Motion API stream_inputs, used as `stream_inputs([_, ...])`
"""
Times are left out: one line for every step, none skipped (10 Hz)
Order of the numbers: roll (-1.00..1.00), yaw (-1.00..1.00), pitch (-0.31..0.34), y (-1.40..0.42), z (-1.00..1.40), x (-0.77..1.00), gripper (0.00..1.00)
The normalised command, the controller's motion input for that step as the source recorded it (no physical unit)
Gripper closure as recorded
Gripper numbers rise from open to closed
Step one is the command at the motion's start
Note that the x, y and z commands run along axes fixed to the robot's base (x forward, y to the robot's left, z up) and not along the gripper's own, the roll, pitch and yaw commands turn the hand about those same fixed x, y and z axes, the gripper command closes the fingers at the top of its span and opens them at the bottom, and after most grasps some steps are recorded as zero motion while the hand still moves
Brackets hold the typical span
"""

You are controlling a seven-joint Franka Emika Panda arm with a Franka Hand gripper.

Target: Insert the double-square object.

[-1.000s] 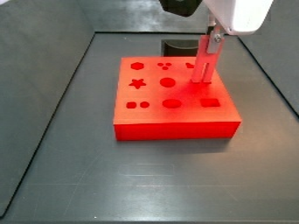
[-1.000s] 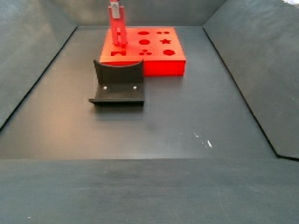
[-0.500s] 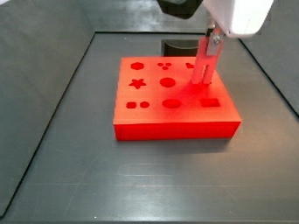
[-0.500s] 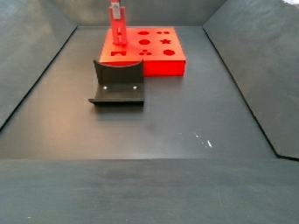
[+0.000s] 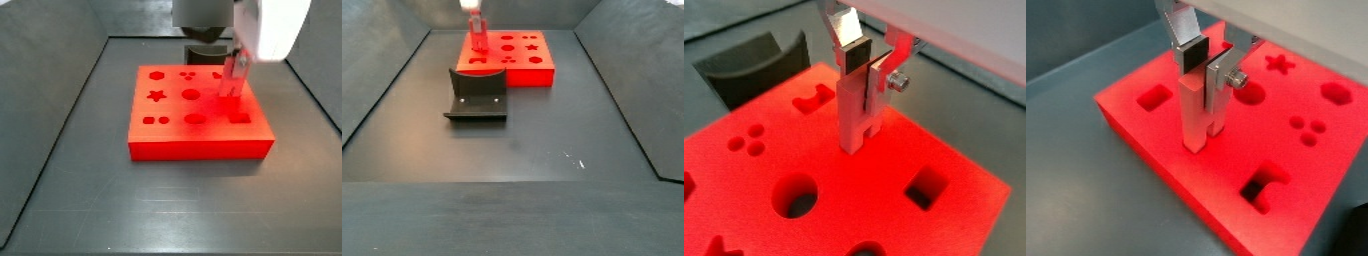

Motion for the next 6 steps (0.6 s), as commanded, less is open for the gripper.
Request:
stream_inputs([0.08,-0.14,0.0,-0.01,-0.42,0.1,1.0])
stream_inputs([0.11,-0.16,0.03,-0.12,-0.29,0.11,1.0])
stream_inputs([0.12,-0.18,0.046,-0.09,-0.26,0.09,1.0])
stream_inputs([0.13,-0.17,0.034,-0.05,-0.23,0.02,1.0])
stream_inputs([0.09,-0.16,0.046,0.0,-0.24,0.0,1.0])
stream_inputs([0.0,0.0,0.0,0.0,0.0,0.0,1.0])
